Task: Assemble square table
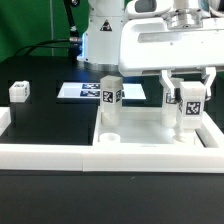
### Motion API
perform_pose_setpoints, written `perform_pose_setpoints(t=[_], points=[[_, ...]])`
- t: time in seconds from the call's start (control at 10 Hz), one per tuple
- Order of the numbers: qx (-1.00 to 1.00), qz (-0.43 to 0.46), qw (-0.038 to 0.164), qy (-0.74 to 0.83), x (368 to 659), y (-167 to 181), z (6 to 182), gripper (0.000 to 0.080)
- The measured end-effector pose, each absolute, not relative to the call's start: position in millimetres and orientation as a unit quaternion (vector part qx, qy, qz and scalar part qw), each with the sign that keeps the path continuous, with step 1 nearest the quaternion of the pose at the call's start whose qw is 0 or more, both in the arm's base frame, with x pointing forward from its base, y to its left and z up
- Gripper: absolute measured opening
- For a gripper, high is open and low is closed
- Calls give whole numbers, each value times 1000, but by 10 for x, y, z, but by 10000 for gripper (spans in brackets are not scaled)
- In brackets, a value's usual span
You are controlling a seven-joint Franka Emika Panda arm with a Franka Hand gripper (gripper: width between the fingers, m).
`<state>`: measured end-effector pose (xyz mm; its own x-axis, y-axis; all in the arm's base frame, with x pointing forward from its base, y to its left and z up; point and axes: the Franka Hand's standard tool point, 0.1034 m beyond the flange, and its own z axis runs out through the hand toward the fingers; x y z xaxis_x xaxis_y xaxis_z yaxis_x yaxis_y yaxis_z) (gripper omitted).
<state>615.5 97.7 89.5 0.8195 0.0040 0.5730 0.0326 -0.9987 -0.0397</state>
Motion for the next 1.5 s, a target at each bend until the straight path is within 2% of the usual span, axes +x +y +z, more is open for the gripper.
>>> perform_pose_setpoints(t=[0.6,0.8,1.4,1.5], points=[[-957,-290,22,-5,6089,892,838,290],[-958,-284,22,-6,6072,921,730,290],[-957,-291,22,-6,6127,945,731,290],[-957,-289,22,-6,6123,946,726,330]])
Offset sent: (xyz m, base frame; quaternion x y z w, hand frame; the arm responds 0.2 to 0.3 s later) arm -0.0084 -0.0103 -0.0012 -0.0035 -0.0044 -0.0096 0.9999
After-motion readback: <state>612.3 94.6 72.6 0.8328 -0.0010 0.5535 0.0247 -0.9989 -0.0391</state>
